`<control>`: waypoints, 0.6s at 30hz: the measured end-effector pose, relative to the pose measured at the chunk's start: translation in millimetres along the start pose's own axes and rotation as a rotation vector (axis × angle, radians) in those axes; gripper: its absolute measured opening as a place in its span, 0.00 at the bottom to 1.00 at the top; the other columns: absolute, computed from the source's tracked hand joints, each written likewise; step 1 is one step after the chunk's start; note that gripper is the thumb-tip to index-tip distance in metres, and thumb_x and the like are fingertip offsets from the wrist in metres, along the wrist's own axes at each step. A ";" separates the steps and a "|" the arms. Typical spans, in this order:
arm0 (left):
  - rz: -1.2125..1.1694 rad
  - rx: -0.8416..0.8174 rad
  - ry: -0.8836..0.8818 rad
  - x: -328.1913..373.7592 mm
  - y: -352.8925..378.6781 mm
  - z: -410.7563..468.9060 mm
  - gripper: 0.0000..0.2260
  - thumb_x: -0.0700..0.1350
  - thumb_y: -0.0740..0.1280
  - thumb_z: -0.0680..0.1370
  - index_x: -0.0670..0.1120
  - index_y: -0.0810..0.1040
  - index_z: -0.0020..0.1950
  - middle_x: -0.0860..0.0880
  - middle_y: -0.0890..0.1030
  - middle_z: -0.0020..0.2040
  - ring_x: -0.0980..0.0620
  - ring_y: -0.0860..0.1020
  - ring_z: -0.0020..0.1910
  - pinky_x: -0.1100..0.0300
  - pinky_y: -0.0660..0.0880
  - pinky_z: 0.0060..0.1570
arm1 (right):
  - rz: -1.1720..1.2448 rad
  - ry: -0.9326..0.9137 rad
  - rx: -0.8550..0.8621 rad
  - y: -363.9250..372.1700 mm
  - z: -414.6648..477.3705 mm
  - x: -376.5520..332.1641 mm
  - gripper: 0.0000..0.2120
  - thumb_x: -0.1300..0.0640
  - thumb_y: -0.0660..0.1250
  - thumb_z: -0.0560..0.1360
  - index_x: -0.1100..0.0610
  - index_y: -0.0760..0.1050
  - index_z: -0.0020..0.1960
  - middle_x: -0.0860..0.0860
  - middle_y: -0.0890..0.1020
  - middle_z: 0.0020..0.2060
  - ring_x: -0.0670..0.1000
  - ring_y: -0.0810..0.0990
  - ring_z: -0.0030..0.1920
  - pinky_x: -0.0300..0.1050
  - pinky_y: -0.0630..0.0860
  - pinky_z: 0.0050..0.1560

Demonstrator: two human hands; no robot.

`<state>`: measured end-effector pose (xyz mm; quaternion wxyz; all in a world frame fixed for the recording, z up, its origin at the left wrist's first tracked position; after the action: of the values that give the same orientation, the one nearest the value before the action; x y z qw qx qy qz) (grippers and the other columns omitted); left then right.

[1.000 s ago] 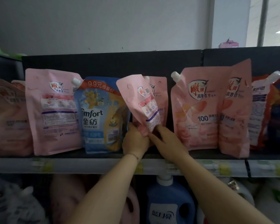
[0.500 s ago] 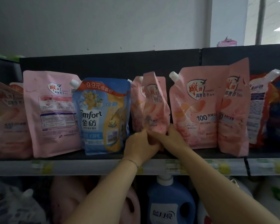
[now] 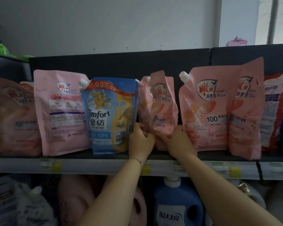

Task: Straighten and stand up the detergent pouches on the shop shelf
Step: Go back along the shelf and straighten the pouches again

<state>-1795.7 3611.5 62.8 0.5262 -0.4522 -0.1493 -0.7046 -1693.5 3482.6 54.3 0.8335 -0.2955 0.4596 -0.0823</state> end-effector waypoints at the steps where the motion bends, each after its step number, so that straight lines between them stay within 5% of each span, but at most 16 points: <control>1: 0.015 -0.004 -0.003 -0.2 1.8 0.0 0.10 0.37 0.64 0.74 0.45 0.71 0.54 0.50 0.78 0.37 0.52 0.77 0.38 0.59 0.73 0.38 | -0.009 -0.018 0.000 -0.7 0.1 -2.0 0.33 0.34 0.65 0.73 0.59 0.61 0.63 0.54 0.77 0.50 0.55 0.78 0.50 0.49 0.74 0.46; 8: 0.055 -0.057 -0.080 -5.8 9.1 3.0 0.10 0.41 0.65 0.75 0.42 0.70 0.55 0.43 0.79 0.49 0.43 0.78 0.49 0.56 0.74 0.45 | 0.190 -0.177 -0.073 -1.9 7.4 -6.2 0.25 0.49 0.68 0.77 0.59 0.65 0.68 0.51 0.78 0.56 0.52 0.77 0.56 0.47 0.76 0.54; 12: 0.023 -0.108 -0.137 -9.1 12.8 6.0 0.15 0.43 0.65 0.75 0.42 0.67 0.59 0.42 0.78 0.55 0.43 0.77 0.53 0.54 0.75 0.52 | 0.442 -0.152 -0.114 -5.7 7.7 -3.5 0.18 0.58 0.72 0.74 0.53 0.70 0.61 0.44 0.78 0.50 0.46 0.77 0.53 0.34 0.73 0.45; 18: -0.084 -0.195 -0.199 -10.7 20.9 9.7 0.24 0.43 0.67 0.75 0.42 0.63 0.68 0.45 0.74 0.60 0.48 0.73 0.55 0.58 0.70 0.52 | 0.640 -0.062 -0.241 -3.6 8.4 3.8 0.20 0.64 0.73 0.72 0.52 0.73 0.61 0.48 0.82 0.52 0.47 0.81 0.51 0.37 0.79 0.45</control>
<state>-1772.4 3616.2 54.1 0.4323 -0.5623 -0.1504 -0.6886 -1684.0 3481.6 57.0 0.7896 -0.2351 0.5101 0.2471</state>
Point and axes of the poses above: each hand's wrist, its own z-axis towards the middle knuckle, its own y-axis out of the palm, x = y × z, the point moved 8 cm from there along z, towards the middle knuckle
